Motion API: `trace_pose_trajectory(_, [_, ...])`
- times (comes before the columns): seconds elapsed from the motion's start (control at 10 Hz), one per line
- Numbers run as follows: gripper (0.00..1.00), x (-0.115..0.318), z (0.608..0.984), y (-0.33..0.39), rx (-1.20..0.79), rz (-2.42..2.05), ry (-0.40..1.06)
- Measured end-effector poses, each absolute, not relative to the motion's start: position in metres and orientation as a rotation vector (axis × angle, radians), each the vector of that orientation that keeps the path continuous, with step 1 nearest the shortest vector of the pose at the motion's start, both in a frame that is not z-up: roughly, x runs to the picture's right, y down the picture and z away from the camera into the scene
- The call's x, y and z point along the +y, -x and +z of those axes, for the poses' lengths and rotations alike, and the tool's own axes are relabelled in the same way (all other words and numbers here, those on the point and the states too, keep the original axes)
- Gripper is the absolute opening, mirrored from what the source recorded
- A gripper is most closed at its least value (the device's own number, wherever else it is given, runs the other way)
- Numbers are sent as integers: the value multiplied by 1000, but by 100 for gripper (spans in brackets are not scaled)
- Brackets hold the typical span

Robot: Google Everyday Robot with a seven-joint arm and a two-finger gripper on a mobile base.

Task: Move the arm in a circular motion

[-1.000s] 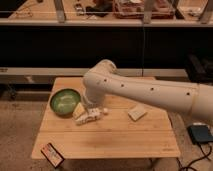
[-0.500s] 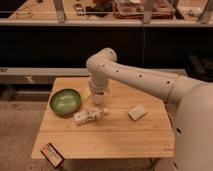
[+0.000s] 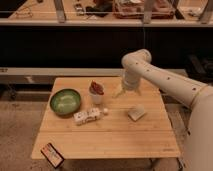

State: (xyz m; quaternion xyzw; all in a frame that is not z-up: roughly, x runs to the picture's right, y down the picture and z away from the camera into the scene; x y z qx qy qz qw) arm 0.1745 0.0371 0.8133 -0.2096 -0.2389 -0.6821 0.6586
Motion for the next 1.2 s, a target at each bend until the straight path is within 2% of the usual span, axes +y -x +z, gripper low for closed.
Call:
trace_pose_trajectory(0.3, [80, 60, 802, -243, -500, -1453, 533])
trace_pose_trajectory(0.5, [80, 70, 781, -260, -487, -1419, 501])
trace_pose_trajectory(0.7, [80, 90, 738, -249, -490, -1442, 452])
trace_pose_trajectory(0.9, [80, 130, 688, -225, -504, -1528, 443])
trace_pose_trajectory(1.2, [80, 160, 647, -175, -519, -1659, 423])
